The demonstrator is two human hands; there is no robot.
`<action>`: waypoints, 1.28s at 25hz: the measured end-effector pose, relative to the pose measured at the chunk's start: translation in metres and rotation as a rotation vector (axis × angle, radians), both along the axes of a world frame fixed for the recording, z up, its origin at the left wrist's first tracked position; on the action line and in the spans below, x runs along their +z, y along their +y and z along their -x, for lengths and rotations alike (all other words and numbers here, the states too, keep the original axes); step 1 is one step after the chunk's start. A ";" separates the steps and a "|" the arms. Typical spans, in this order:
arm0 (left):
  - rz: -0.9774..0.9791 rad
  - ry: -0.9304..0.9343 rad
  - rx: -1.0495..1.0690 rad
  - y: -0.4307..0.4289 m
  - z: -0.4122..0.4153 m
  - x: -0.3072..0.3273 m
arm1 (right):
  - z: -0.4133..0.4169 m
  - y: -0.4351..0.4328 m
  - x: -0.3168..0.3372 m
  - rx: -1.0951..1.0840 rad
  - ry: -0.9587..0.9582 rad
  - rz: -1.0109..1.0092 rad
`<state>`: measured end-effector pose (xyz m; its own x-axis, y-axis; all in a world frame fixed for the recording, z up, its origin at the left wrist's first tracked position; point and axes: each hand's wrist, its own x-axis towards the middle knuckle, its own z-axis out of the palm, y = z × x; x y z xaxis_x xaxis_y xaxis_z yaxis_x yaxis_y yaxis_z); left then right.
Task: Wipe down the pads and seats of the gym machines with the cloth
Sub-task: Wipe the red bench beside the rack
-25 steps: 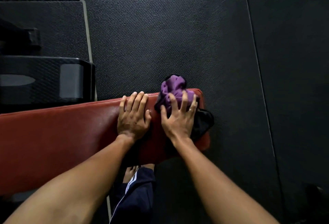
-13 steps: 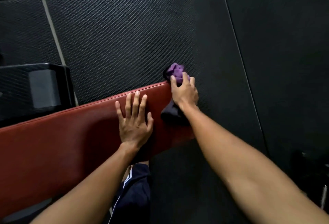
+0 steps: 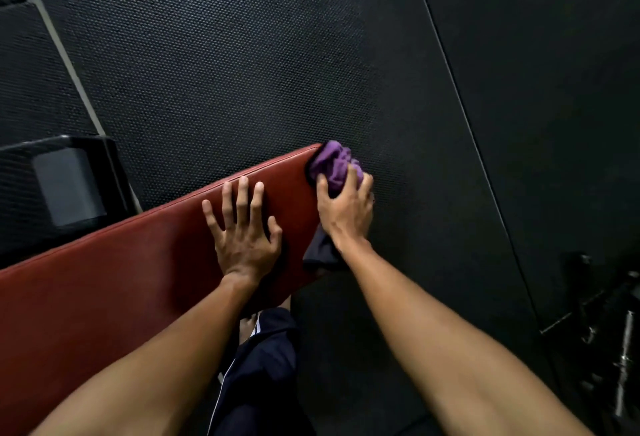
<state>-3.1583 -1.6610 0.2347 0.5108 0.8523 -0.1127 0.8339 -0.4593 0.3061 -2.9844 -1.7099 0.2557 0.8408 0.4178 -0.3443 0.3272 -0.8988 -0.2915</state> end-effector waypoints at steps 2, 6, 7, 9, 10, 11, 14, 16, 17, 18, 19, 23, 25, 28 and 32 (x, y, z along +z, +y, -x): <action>-0.011 0.007 -0.003 -0.001 0.000 0.000 | -0.003 0.014 -0.003 0.012 -0.033 -0.031; 0.000 0.040 -0.019 -0.002 -0.001 0.003 | 0.006 -0.036 -0.005 0.017 -0.083 -0.100; 0.002 0.059 -0.038 -0.001 -0.001 0.003 | 0.016 -0.054 -0.004 -0.007 -0.100 -0.115; 0.020 0.074 -0.062 0.000 -0.001 0.003 | 0.031 -0.077 -0.007 -0.030 -0.122 -0.107; 0.020 0.077 -0.065 0.000 -0.001 0.003 | 0.035 -0.079 -0.008 -0.054 -0.116 -0.113; 0.014 0.082 -0.063 -0.001 -0.001 0.004 | 0.035 -0.073 -0.007 -0.129 -0.104 -0.121; 0.019 0.095 -0.074 0.000 0.000 0.004 | 0.032 -0.041 -0.010 -0.545 -0.025 -0.109; 0.008 0.115 -0.106 -0.001 0.002 0.004 | 0.043 -0.039 -0.017 -0.598 -0.060 -0.109; 0.001 0.128 -0.125 0.000 0.004 0.003 | 0.050 -0.041 -0.019 -0.584 -0.098 -0.141; -0.002 0.136 -0.148 0.001 0.006 0.003 | 0.059 -0.045 -0.019 -0.578 -0.135 -0.185; -0.005 0.134 -0.177 0.001 0.008 0.003 | 0.069 -0.048 -0.019 -0.586 -0.170 -0.226; -0.030 0.096 -0.280 0.001 0.019 0.002 | 0.121 -0.051 -0.011 -0.653 -0.144 -0.400; -0.048 0.085 -0.307 0.002 0.024 0.001 | 0.117 -0.051 -0.011 -0.681 -0.134 -0.460; -0.042 0.104 -0.315 0.001 0.024 0.001 | 0.055 -0.055 -0.011 -0.865 -0.016 -0.421; -0.030 0.129 -0.312 0.000 0.021 0.002 | 0.036 -0.060 -0.003 -0.894 0.190 -0.289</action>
<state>-3.1793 -1.6610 0.2365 0.7309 0.6608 -0.1706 0.6824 -0.7058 0.1901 -3.0207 -1.7700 0.2525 0.8307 -0.2610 -0.4918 -0.5204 -0.6780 -0.5191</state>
